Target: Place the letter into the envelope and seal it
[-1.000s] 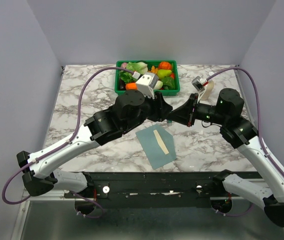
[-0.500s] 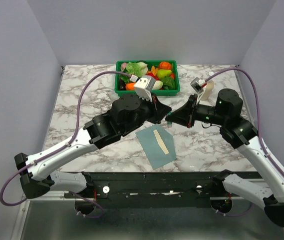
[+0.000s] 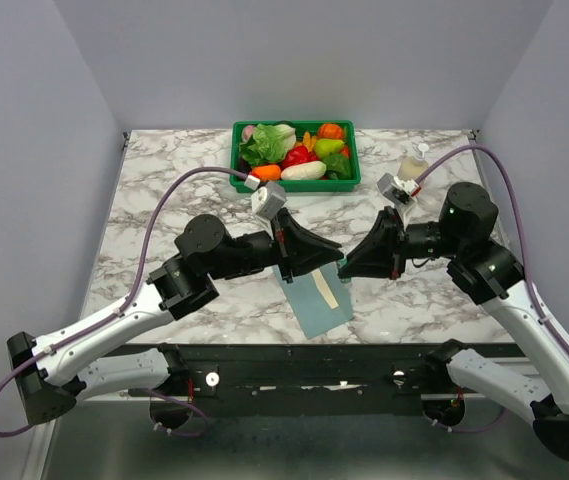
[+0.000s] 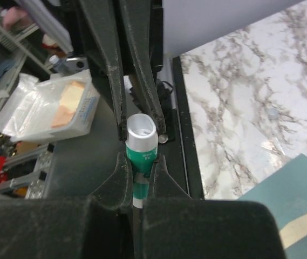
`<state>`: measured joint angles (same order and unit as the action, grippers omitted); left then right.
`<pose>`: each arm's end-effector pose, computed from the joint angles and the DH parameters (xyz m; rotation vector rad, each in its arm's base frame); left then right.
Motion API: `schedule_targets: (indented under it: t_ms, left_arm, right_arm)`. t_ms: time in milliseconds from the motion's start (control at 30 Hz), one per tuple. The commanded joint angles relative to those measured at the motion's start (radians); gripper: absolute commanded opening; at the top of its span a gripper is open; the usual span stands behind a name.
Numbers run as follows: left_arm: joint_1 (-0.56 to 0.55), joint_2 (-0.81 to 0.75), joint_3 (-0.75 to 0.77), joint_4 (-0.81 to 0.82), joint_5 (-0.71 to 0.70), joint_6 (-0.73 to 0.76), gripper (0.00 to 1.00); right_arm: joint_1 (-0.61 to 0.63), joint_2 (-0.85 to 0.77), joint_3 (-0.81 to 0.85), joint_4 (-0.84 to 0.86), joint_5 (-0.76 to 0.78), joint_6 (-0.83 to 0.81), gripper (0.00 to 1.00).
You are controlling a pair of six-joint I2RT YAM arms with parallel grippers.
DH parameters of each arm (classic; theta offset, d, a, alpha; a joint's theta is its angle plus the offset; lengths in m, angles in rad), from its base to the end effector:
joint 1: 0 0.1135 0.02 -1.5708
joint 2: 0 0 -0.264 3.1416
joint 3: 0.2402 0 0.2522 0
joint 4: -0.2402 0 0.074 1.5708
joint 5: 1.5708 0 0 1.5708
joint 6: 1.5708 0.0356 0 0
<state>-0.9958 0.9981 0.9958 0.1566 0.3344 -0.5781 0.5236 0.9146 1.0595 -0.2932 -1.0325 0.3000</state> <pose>0.1144 -0.1980 0.4114 0.6340 1.4853 -1.4990 0.1440 0.1184 0.4038 -1.0099 1.5871 1.4618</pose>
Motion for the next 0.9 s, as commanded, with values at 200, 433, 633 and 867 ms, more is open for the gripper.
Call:
schedule_targets:
  t_ms: [200, 433, 633, 867]
  left_arm:
    - [0.005, 0.023, -0.011, 0.066, 0.353, 0.096, 0.63]
    - [0.072, -0.002, 0.004, 0.034, -0.01, -0.008, 0.81]
    - [0.075, -0.021, 0.047, -0.052, -0.279, -0.069, 0.8]
    - [0.039, 0.071, 0.234, -0.348, -0.446, -0.025, 0.66]
  right_arm:
    - [0.0, -0.036, 0.017, 0.126, -0.127, 0.042, 0.01]
    - [0.0, -0.039, -0.009, 0.108, -0.008, 0.039, 0.01]
    - [-0.002, -0.019, -0.004, 0.06, 0.146, 0.036, 0.01]
    - [0.001, 0.018, 0.005, 0.003, 0.276, 0.031, 0.01]
